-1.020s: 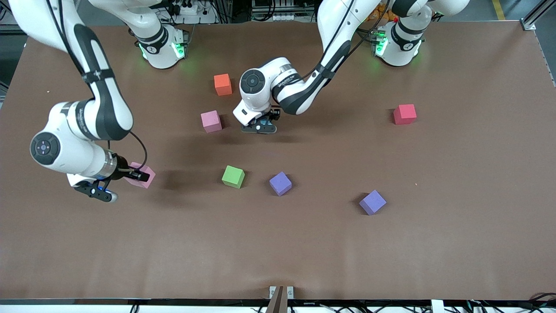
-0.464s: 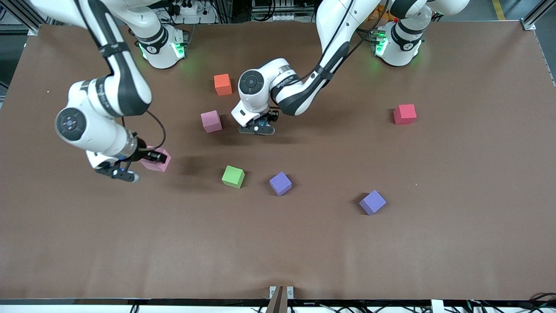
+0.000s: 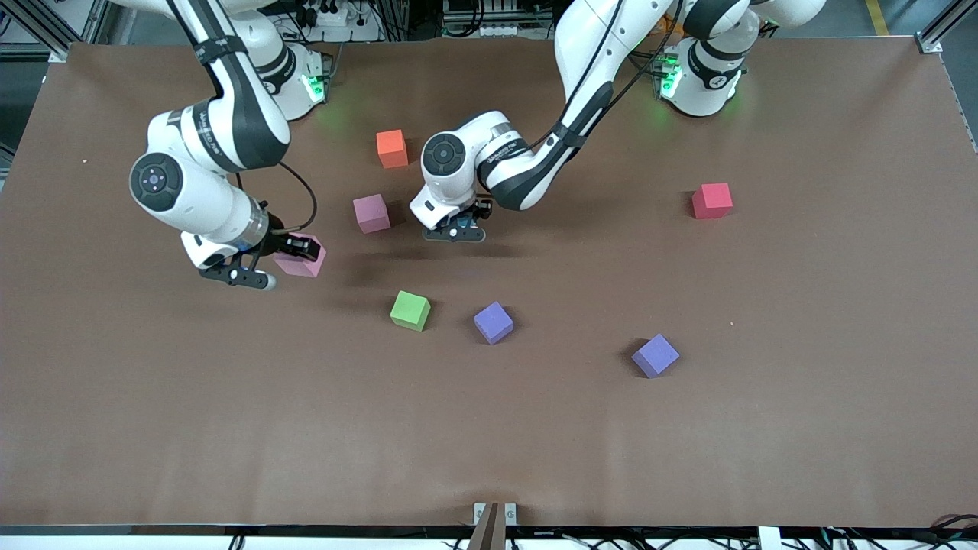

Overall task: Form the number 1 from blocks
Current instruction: 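Carry the teal and pink cubes to the table center with both grippers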

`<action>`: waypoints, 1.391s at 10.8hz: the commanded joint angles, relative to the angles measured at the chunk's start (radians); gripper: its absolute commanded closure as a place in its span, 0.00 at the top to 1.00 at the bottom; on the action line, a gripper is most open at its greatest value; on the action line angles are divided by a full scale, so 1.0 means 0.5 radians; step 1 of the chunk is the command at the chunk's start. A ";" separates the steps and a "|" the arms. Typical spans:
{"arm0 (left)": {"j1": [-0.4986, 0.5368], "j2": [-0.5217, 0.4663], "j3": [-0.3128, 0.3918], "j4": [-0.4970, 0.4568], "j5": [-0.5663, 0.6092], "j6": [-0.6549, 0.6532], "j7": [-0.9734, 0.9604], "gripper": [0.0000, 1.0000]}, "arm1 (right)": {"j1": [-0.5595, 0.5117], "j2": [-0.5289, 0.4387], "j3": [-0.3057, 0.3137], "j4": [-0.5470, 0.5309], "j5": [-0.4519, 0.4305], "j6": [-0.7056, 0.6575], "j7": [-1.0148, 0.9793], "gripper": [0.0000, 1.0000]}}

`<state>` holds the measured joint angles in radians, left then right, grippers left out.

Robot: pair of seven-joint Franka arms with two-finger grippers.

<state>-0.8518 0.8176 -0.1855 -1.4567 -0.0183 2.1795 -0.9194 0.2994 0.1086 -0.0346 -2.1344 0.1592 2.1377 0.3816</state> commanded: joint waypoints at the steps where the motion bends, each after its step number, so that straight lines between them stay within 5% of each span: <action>1: -0.008 0.025 0.003 0.048 0.037 0.001 0.004 0.99 | 0.033 -0.067 -0.007 -0.076 0.038 0.029 0.010 0.60; 11: -0.009 -0.171 0.012 0.042 0.049 -0.128 -0.082 1.00 | 0.242 0.074 -0.011 -0.039 0.111 0.207 0.031 0.63; 15: 0.160 -0.294 0.171 0.042 0.040 -0.226 -0.140 1.00 | 0.248 0.111 -0.011 -0.020 0.108 0.216 0.031 0.63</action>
<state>-0.8115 0.6997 -0.1189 -1.4198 -0.0182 2.0820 -0.9520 0.4140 0.1530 -0.0353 -2.1449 0.1951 2.2306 0.3882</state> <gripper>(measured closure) 0.000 0.370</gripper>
